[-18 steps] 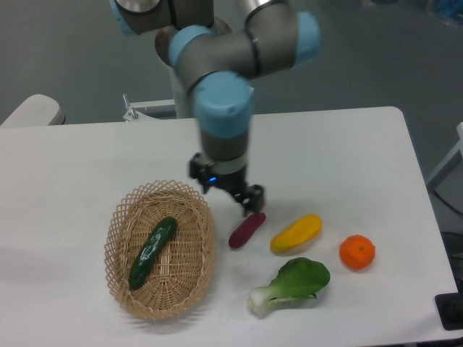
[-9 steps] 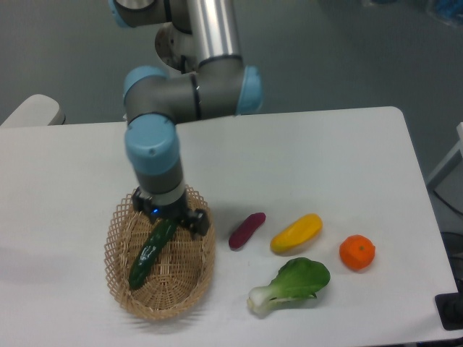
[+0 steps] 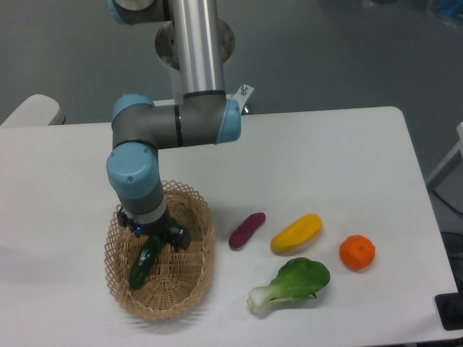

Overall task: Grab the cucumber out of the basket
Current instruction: 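Lower the gripper onto the cucumber and close around it, then lift the cucumber out of the basket and carry it away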

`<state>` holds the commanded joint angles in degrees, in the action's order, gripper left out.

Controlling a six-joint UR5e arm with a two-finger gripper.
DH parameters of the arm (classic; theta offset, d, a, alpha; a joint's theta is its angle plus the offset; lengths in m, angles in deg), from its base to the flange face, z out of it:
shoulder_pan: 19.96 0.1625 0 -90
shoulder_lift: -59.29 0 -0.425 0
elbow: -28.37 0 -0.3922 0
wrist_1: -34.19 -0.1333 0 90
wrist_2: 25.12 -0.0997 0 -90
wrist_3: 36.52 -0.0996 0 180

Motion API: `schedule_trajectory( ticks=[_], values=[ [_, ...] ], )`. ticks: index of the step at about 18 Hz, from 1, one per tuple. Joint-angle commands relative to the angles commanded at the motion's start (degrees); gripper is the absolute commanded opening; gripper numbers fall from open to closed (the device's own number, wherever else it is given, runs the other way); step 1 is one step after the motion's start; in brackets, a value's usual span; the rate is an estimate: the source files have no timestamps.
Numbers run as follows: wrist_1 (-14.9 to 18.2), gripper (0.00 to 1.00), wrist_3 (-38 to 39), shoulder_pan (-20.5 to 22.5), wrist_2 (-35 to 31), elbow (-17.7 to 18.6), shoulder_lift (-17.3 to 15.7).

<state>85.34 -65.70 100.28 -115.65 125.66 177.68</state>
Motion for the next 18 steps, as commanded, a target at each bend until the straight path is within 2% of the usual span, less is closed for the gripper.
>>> schedule_trajectory(
  ticks=[6, 7, 9, 10, 11, 12, 18],
  values=[
    [-0.53, 1.00, 0.09, -0.53, -0.17, 0.27, 0.70],
    [-0.53, 0.93, 0.09, -0.53, -0.35, 0.18, 0.88],
    [-0.53, 0.52, -0.26, -0.53, -0.35, 0.09, 0.79],
    [-0.53, 0.36, -0.44, -0.53, -0.26, 0.00, 0.62],
    [-0.53, 0.27, -0.53, -0.53, -0.26, 0.00, 0.62],
    [-0.53, 0.21, -0.53, -0.53, -0.26, -0.17, 0.62],
    [-0.09, 0.20, -1.93, 0.26, 0.00, -1.92, -0.17]
  ],
)
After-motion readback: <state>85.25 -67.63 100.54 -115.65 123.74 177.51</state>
